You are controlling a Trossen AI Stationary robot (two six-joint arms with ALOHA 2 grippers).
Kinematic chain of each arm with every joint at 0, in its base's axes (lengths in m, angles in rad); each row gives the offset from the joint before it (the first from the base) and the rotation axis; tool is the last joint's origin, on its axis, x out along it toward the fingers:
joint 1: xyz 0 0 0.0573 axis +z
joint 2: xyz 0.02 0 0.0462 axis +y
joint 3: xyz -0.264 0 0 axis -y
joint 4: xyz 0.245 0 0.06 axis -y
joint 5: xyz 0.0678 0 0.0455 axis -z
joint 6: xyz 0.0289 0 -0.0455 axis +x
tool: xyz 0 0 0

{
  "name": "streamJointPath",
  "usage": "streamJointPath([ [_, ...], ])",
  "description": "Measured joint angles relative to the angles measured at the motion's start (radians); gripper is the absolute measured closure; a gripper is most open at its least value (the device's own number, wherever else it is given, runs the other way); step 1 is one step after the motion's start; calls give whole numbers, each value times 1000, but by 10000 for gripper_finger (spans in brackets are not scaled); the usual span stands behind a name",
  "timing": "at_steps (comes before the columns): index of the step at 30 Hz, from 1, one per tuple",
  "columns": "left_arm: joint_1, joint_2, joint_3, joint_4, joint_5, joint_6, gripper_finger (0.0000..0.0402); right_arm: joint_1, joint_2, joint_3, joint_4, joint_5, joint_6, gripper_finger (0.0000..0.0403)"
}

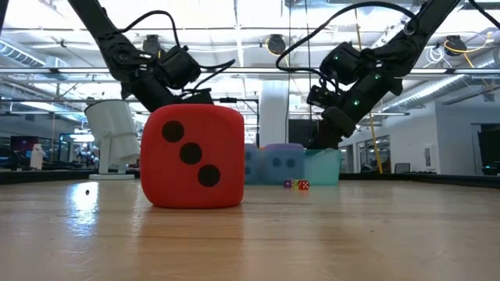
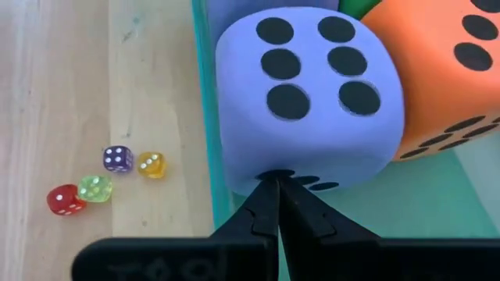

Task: Pick & Place Dice
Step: Put the large purple dice into the green container

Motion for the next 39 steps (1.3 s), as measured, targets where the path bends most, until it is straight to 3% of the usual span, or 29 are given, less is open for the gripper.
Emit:
streamJointPath([
  [12,-10,17,25,-10,-8,30,400,-14,-6,-10,18,36,-27,403],
  [19,-9,-7,25,-40,-66,85,400,7,-13,-10,28,292,-30,403],
  [24,-4,-14,25,-32,-130,41,400,-8,0,-11,22,237,-29,403],
  [35,-5,-5,25,-12,-106,50,400,-54,150,-4,218,58,-68,403],
  [39,-5,-5,25,-4,-107,50,400,-55,193,23,229,50,-63,403],
])
